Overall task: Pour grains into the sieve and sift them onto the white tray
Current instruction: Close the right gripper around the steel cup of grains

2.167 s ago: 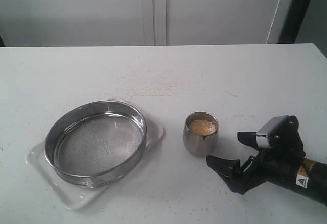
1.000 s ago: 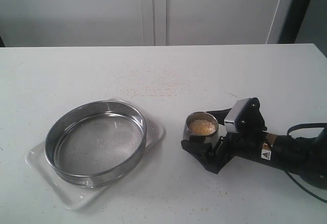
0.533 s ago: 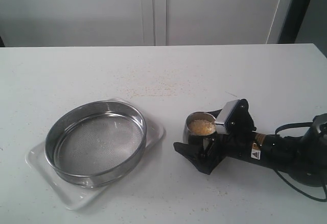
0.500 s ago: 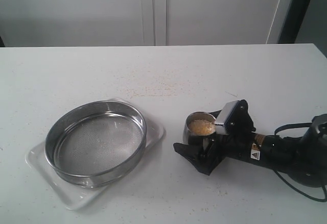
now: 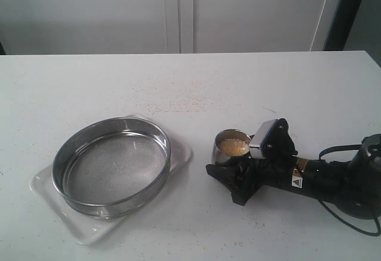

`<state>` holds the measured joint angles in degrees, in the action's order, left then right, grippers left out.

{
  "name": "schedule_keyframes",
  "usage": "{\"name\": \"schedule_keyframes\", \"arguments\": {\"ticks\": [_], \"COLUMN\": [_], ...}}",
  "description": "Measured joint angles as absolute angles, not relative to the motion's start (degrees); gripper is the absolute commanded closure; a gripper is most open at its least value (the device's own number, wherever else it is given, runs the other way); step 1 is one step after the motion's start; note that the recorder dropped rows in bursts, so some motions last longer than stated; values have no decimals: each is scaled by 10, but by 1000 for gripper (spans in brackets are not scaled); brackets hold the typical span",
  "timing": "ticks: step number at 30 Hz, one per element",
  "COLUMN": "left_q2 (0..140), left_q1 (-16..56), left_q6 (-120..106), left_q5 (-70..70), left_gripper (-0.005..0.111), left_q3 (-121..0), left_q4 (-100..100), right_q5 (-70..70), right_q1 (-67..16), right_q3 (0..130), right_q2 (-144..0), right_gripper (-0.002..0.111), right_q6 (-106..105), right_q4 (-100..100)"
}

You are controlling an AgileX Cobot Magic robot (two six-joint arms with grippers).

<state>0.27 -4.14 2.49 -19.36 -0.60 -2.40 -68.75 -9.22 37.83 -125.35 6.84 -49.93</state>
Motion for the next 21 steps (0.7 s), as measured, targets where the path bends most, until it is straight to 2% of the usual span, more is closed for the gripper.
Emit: {"name": "schedule_keyframes", "arguments": {"ticks": [4,7,21], "left_q2": [3,3,3], "left_q1": [-41,-41,-41], "left_q6": [25,25,25], "left_q5": [-194,-194,-194], "left_gripper": [107,107,107], "left_q3": [-6,-6,-6], "left_q4": [-24,-24,-24], "right_q5": [-686,-686,-686], "right_q1": [-92,-92,-92], "right_q3": [379,379,379], "right_q2": [-1253,-1253,-1253], "right_gripper": [77,86,89], "right_q6": [68,67,66], "right_q4": [-498,-498,-498]}}
